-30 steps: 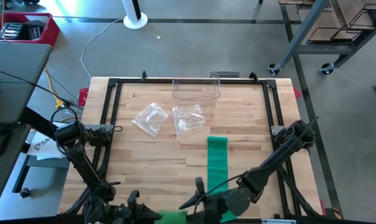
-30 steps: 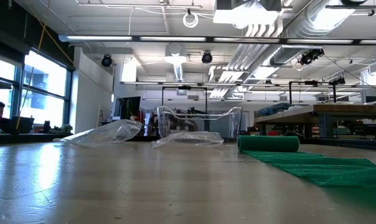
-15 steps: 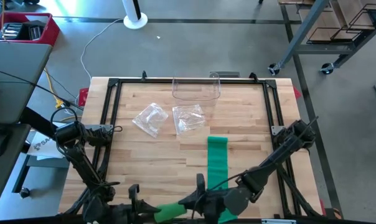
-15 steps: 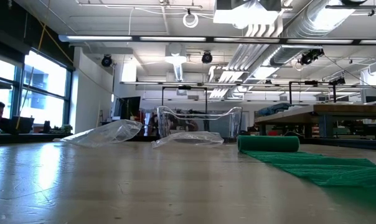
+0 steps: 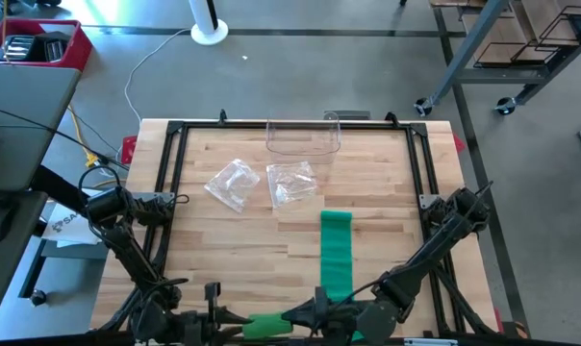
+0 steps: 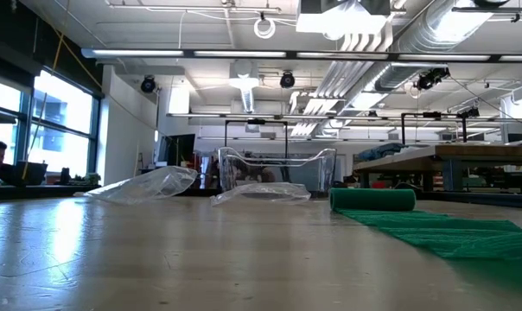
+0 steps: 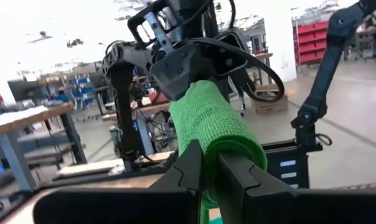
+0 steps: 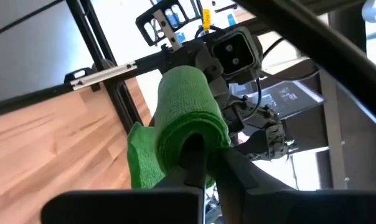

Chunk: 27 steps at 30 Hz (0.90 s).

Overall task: Roll bandage
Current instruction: Roll the green bandage

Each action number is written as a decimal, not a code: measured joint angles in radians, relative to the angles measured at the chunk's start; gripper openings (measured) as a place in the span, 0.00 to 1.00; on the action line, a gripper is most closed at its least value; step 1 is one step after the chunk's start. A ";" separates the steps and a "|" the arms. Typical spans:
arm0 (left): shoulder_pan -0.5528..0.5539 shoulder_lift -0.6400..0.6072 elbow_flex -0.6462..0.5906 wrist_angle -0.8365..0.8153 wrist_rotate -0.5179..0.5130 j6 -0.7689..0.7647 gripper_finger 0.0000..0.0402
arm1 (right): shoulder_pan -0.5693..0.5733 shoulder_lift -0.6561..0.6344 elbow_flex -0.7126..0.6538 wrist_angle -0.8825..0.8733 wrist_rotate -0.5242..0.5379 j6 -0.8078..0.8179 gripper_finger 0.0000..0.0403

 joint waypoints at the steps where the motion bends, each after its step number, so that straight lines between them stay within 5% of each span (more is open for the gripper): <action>1: 0.000 0.000 0.000 0.000 0.004 0.016 0.05 | 0.000 0.000 0.000 0.002 0.000 0.017 0.01; 9: 0.004 0.000 0.000 -0.001 0.011 0.058 0.07 | 0.006 0.000 0.000 0.003 0.005 0.091 0.01; 21: 0.001 0.000 -0.001 0.001 -0.035 -0.046 0.42 | 0.028 -0.001 0.000 0.048 0.034 -0.025 0.00; 27: 0.024 0.000 -0.001 0.007 0.027 -0.071 0.46 | 0.029 -0.002 0.000 0.045 0.037 -0.044 0.00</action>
